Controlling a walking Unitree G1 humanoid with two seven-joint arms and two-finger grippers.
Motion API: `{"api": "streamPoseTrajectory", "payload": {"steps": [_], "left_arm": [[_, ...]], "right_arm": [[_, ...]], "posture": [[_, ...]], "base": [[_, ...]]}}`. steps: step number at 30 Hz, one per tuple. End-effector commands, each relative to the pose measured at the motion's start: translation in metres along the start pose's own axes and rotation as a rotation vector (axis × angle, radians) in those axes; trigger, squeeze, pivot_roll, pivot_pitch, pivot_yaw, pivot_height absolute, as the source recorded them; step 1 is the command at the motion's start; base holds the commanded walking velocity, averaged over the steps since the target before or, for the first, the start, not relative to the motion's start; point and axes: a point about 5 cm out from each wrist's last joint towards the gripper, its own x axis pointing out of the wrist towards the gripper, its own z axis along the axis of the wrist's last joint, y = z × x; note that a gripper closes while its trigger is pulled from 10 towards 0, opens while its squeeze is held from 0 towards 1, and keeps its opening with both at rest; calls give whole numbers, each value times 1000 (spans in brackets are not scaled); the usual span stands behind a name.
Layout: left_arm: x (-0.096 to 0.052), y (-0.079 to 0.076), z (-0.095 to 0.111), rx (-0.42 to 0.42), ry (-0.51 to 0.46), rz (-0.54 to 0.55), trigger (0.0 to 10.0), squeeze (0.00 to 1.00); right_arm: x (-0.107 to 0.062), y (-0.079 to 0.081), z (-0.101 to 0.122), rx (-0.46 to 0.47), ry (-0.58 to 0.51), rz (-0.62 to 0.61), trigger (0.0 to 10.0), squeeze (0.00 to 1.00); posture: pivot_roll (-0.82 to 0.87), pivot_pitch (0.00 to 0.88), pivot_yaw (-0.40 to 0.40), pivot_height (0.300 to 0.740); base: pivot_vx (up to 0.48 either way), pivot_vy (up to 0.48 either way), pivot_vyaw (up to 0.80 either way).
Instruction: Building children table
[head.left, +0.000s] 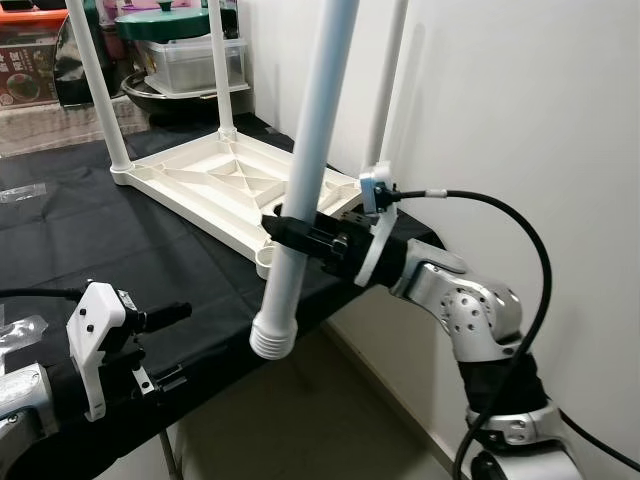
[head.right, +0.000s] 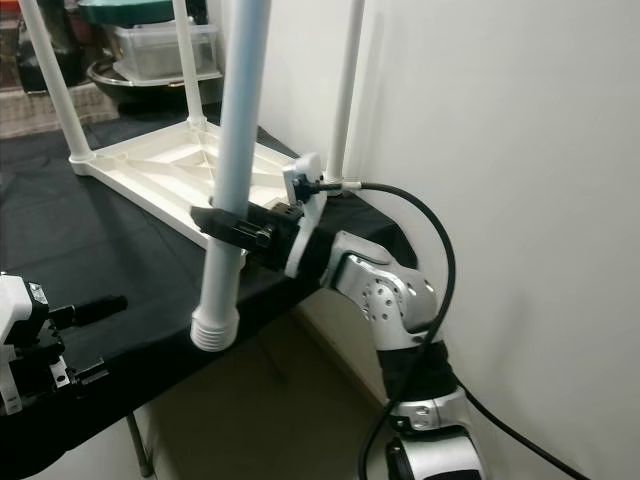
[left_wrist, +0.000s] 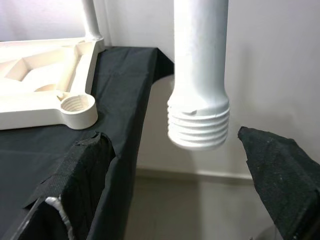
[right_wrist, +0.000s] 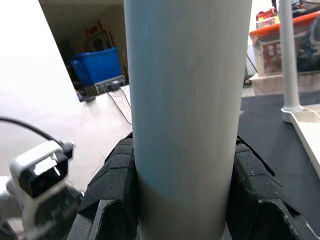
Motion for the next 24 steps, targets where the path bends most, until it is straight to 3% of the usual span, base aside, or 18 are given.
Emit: {"api": "streamPoseTrajectory", "payload": {"steps": [1,9,17,18,20,24], "left_arm": [[5,-2,-2,-34,-11,-23,10000,0],[9,0,0,-41,-12,-48,10000,0],[11,0,-7,-31,25,-55,10000,0],[11,-2,-7,-40,23,-72,392,0],[9,-10,-10,-36,43,-143,0,0],[11,-10,-13,-33,60,-149,0,0]], "right_arm": [[22,15,6,-23,-33,94,0,0],[42,31,3,0,-49,185,0,0],[42,38,3,10,-53,216,0,0],[42,38,4,11,-56,215,0,0],[41,38,5,9,-62,214,0,0],[41,40,7,6,-67,220,0,0]], "posture": [[-18,0,-82,740],[-17,0,-86,740],[-23,0,-84,740],[-27,0,-82,740],[-30,0,-79,740],[-32,0,-78,740]], "base": [[0,0,0],[0,0,0],[0,0,0],[0,0,0],[0,0,0],[0,0,0]]}}
